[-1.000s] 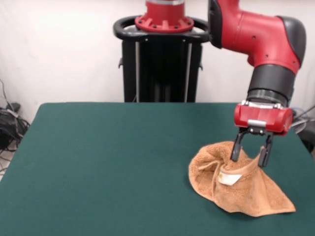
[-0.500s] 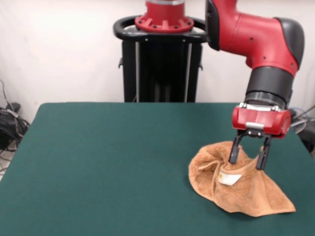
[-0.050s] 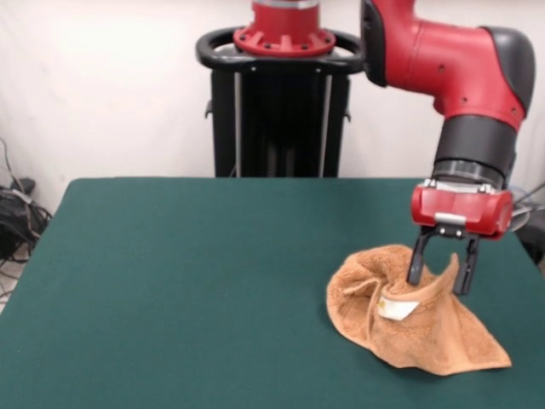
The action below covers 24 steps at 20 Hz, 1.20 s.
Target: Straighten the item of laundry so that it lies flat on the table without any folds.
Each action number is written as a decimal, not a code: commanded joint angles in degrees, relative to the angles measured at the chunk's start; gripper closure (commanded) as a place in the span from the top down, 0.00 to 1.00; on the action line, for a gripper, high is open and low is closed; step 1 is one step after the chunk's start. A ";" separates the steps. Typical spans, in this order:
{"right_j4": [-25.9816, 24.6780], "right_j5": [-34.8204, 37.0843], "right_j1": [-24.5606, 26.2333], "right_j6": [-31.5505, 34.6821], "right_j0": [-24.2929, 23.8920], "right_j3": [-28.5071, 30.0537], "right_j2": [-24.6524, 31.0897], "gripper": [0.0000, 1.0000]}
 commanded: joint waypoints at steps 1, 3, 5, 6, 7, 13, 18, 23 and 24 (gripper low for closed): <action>4.66 11.82 -1.07 9.96 -0.39 -0.15 6.27 1.00; 5.68 13.65 -1.28 9.33 0.51 -0.17 5.39 1.00; 6.61 15.88 -1.46 8.08 1.60 -0.28 4.06 1.00; 6.89 16.84 -1.68 7.70 2.06 -0.12 3.51 1.00; 7.21 17.58 -1.62 7.30 2.43 -0.21 2.98 1.00; 7.70 19.76 -1.21 6.61 4.04 -0.69 1.14 1.00; 6.66 20.86 -0.69 6.04 4.71 -1.41 -0.41 0.00; 6.44 21.07 -0.49 5.46 5.16 -1.52 -1.37 0.00; 6.77 21.11 -0.59 5.49 5.51 -1.57 -1.75 0.00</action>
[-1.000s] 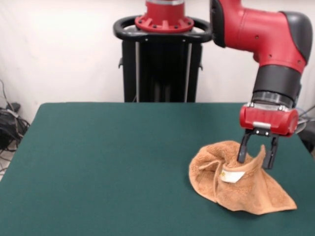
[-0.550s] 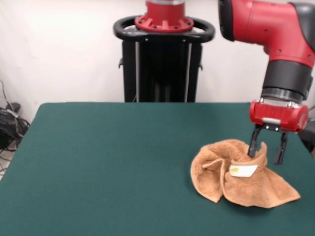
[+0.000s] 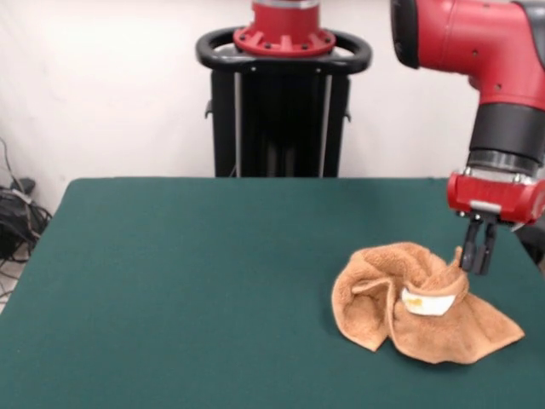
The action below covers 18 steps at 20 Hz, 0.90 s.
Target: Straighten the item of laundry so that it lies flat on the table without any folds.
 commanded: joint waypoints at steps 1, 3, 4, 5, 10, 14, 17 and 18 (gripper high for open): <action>3.20 6.84 1.92 5.94 1.44 -1.25 -0.79 0.00; 3.53 6.68 1.73 6.57 1.78 -0.94 -0.91 0.00; 3.81 6.74 1.86 6.47 2.21 -0.95 -1.34 0.00; 3.90 6.98 1.79 6.44 2.40 -0.90 -1.62 0.00; 4.39 7.83 2.16 5.51 3.48 -1.11 -3.35 0.00; 4.30 7.59 2.93 4.88 4.65 -1.21 -5.03 1.00; 4.33 8.69 3.40 4.48 5.24 -1.61 -5.93 1.00; 5.56 10.19 3.93 3.88 6.37 -2.41 -7.31 1.00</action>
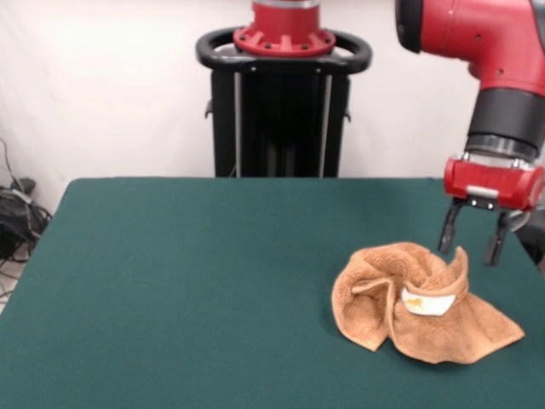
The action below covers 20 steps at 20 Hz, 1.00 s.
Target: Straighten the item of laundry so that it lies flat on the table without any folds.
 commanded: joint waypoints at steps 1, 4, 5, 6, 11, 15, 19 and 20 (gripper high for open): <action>5.14 10.73 3.94 3.72 2.92 -2.79 -3.03 1.00; 5.45 11.91 4.25 4.39 3.56 -3.30 -3.84 1.00; 5.27 12.07 4.34 4.71 3.56 -3.46 -3.87 1.00; 5.01 12.03 4.40 5.05 3.47 -3.54 -3.84 1.00; 3.00 10.04 4.56 6.93 2.24 -3.71 -2.24 1.00; 2.14 7.40 5.51 8.09 1.33 -4.49 -0.45 1.00; 2.93 4.65 8.35 8.91 1.03 -7.08 0.26 1.00; 3.20 4.35 8.62 9.18 1.23 -7.32 0.26 1.00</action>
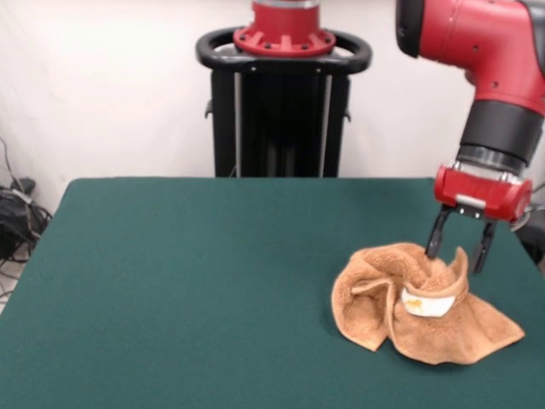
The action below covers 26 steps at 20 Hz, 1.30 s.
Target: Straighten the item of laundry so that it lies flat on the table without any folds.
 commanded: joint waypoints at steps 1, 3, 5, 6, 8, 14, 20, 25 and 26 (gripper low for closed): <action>2.05 -1.08 4.86 9.29 -0.89 -4.82 3.82 1.00; 3.24 -0.92 5.53 9.33 -0.21 -5.55 3.13 1.00; 3.76 -1.10 5.60 9.62 0.22 -5.73 2.53 1.00; 4.03 -1.15 5.81 9.62 0.47 -5.95 2.34 1.00; 4.21 -1.40 6.13 9.44 0.83 -6.24 1.87 1.00; 2.87 -1.22 5.99 9.31 0.52 -6.13 1.84 0.00; 5.20 0.37 7.09 8.58 2.06 -6.97 0.09 0.00; 5.91 1.38 7.59 8.74 2.99 -7.30 -0.87 0.00; 5.60 0.77 7.48 9.24 2.88 -7.13 -0.66 1.00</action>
